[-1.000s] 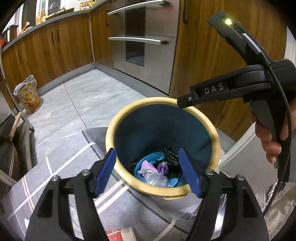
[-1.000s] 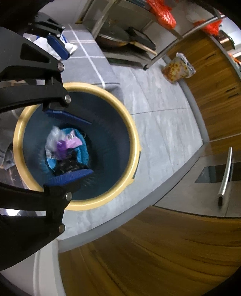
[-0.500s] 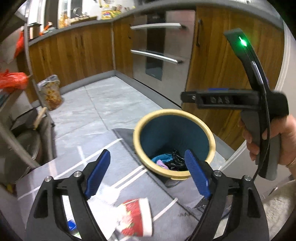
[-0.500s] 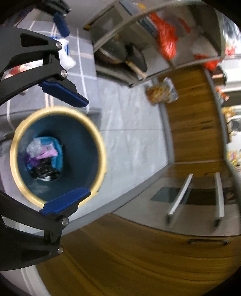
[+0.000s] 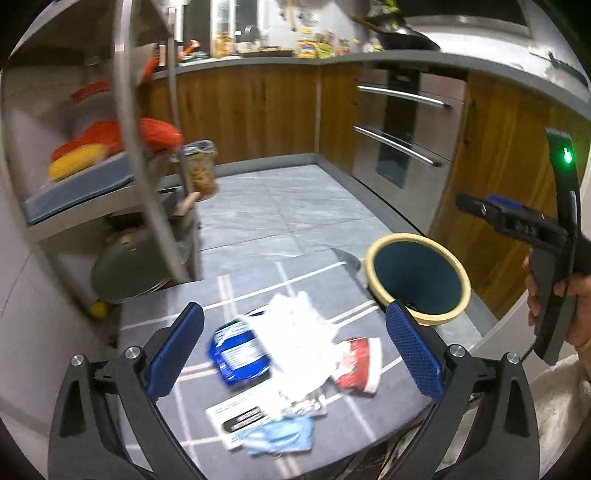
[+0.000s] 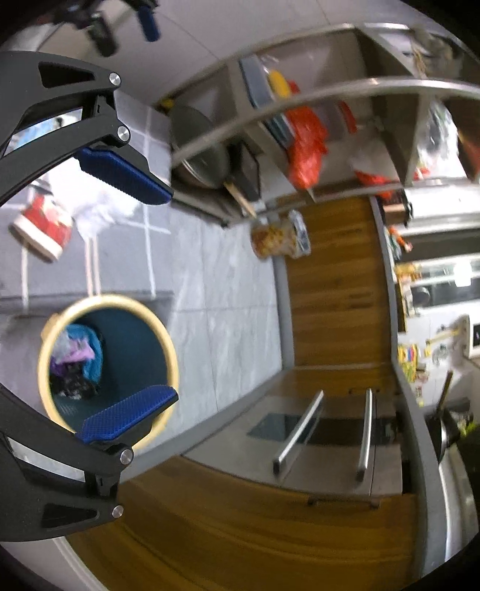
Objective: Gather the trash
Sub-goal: 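Move both tools back over the remaining trash on the mat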
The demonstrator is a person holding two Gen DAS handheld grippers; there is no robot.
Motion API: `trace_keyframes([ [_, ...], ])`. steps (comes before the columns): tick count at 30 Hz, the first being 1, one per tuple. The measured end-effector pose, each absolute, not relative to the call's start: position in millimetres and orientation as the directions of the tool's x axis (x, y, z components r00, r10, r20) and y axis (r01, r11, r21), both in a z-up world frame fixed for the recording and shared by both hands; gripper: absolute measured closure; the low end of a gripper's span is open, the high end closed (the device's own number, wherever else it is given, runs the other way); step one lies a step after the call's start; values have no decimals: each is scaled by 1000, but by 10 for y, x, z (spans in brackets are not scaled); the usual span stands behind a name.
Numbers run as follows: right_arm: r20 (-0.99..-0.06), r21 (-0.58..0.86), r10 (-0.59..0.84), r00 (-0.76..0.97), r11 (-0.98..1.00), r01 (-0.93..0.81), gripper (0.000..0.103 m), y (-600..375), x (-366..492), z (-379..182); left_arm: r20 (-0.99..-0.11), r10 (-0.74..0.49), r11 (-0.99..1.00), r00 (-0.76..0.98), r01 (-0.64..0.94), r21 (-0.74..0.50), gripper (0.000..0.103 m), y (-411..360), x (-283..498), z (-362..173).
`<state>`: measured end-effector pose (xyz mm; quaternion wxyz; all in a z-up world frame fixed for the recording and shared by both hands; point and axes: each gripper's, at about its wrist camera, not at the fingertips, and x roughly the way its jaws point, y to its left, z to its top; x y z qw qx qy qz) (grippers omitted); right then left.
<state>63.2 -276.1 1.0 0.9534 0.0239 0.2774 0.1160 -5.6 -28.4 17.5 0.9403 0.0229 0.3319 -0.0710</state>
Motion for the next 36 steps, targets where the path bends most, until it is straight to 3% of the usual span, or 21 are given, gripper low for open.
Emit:
trace_keyframes([
  [7, -581, 130, 262, 770, 964, -230, 6, -2518, 454, -135, -609, -31, 999, 793, 11, -36, 6, 164, -197, 36],
  [13, -639, 130, 270, 721, 961, -244, 6, -2380, 500, -372, -651, 27, 997, 759, -68, -38, 6, 368, -55, -291],
  [36, -830, 200, 292, 475, 951, -236, 9, -2214, 809, -1355, -706, -2, 1000, 709, -16, -19, 6, 31, 397, -734],
])
